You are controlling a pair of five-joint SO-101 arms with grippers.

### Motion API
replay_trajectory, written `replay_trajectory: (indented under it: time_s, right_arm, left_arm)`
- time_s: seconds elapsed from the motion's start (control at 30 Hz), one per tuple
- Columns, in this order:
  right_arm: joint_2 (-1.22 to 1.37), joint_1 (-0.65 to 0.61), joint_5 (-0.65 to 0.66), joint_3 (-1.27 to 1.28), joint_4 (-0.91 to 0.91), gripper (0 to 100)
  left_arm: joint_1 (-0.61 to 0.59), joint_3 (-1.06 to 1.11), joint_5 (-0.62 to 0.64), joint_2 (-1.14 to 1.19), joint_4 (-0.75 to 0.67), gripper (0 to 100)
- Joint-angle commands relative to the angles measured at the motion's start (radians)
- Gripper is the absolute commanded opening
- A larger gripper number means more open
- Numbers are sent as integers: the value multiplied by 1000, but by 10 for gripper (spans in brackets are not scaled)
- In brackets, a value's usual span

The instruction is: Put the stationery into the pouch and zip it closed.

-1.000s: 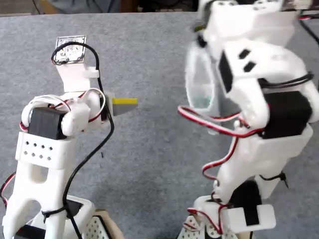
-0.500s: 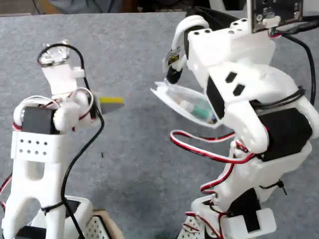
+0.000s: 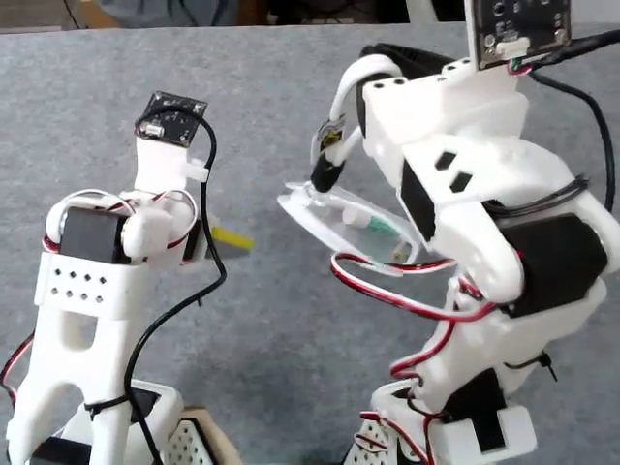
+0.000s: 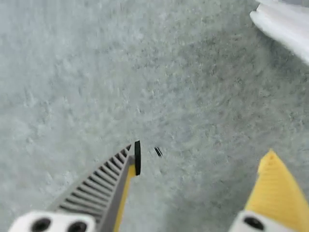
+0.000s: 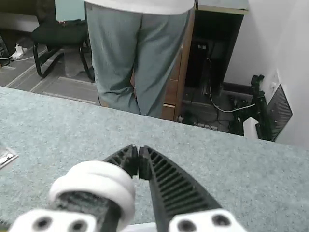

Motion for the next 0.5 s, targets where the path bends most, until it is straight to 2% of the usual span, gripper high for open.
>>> replay_trajectory:
  time_s: [0.0, 0.13, 0.3, 0.37, 0.47]
  right_arm:
    - [-53, -15, 3, -33, 8, 12]
    - [-53, -15, 3, -25, 20, 12]
    - [-39, -15, 2, -1, 21, 12]
    - [-39, -15, -26, 21, 21, 12]
    - [-45, -15, -25, 38, 23, 12]
  left_arm:
    - [15, -42, -110, -12, -68, 386]
    - [58, -39, -264, -11, -106, 386]
    - [179, 41, -566, -11, -160, 386]
    - [202, 85, -618, -11, -206, 386]
    - [202, 160, -620, -11, -325, 388]
